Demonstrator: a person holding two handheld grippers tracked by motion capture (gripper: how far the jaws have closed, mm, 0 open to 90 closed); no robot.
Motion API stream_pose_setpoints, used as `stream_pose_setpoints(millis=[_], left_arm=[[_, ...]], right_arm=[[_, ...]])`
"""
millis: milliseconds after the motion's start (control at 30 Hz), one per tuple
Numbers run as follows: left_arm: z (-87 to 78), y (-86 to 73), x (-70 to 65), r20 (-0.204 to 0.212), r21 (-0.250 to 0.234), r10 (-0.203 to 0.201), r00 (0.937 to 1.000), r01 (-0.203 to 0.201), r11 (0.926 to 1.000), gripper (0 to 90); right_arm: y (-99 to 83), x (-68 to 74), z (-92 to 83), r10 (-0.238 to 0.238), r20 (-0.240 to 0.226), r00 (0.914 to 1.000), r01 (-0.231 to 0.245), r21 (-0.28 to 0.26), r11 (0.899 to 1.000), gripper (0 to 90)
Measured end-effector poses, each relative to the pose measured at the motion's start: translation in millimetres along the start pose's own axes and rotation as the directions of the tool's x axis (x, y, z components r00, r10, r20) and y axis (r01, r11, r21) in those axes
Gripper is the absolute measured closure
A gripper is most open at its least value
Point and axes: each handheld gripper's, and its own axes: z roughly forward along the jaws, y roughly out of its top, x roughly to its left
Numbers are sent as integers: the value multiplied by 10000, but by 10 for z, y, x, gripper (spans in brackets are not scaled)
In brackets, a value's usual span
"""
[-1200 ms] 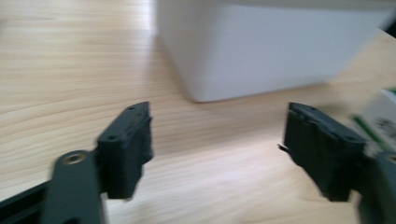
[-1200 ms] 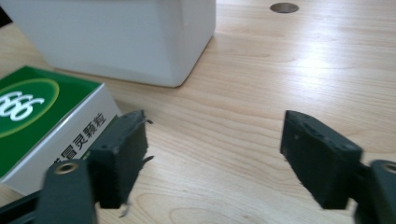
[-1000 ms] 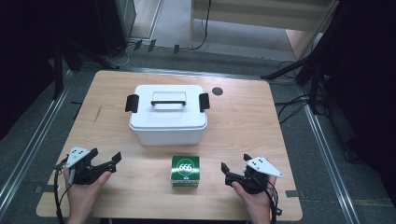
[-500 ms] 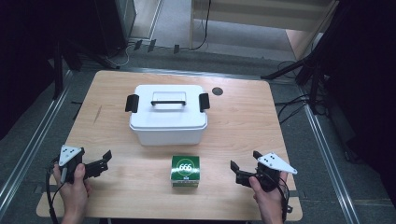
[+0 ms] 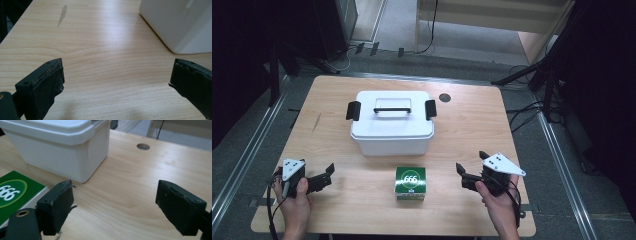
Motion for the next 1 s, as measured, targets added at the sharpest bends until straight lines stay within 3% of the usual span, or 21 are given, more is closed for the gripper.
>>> stream_pose_setpoints(millis=[133,167,200,267,367,533,733,767,800,833,867,900,933,1000], left_arm=[[11,-3,-7,-39,10,-10,10000,10,10000,1],[10,-3,-7,-103,-13,7,9999,-7,10000,1],[8,-4,-10,-185,-64,35,9998,-36,10000,1],[8,-4,-15,-232,-88,58,9997,-60,9999,1],[17,-2,-24,-353,-65,153,9993,-156,9999,1],[22,8,13,-257,-70,-168,9995,166,9998,1],[8,4,7,-735,-339,-319,9968,295,9990,1],[8,4,7,-735,-339,-319,9968,295,9990,1],[15,4,-2,-771,-352,-259,9967,232,9991,1],[15,4,-2,-771,-352,-259,9967,232,9991,1],[13,4,0,-740,-330,-311,9968,287,9990,1],[9,4,10,-670,-317,-377,9970,356,9989,1],[8,10,34,-540,-247,-514,9972,502,9984,1],[11,16,57,-441,-244,-704,9965,694,9973,1]], right_arm=[[156,30,32,-771,302,9966,776,-176,9968,209],[188,26,44,-887,239,9958,896,-371,9953,242],[248,2,57,-1024,-246,9944,1006,-657,9927,287],[287,-11,63,-1090,-340,9935,1063,-745,9915,303],[407,-23,97,-1300,-425,9906,1266,-738,9892,326],[698,-32,229,-1682,-1003,9806,1651,-382,9855,367],[992,3,376,-2113,-2027,9562,2230,366,9741,317],[992,3,376,-2113,-2027,9562,2230,366,9741,317],[1064,18,433,-2234,-2376,9453,2409,471,9694,298],[1064,18,433,-2234,-2376,9453,2409,471,9694,298],[1094,27,466,-2228,-2629,9388,2460,587,9675,300],[1122,38,504,-2294,-2781,9328,2585,725,9633,304],[1174,67,596,-2511,-2944,9221,2923,1046,9506,314],[1226,100,688,-2685,-3193,9088,3234,1327,9369,311]])
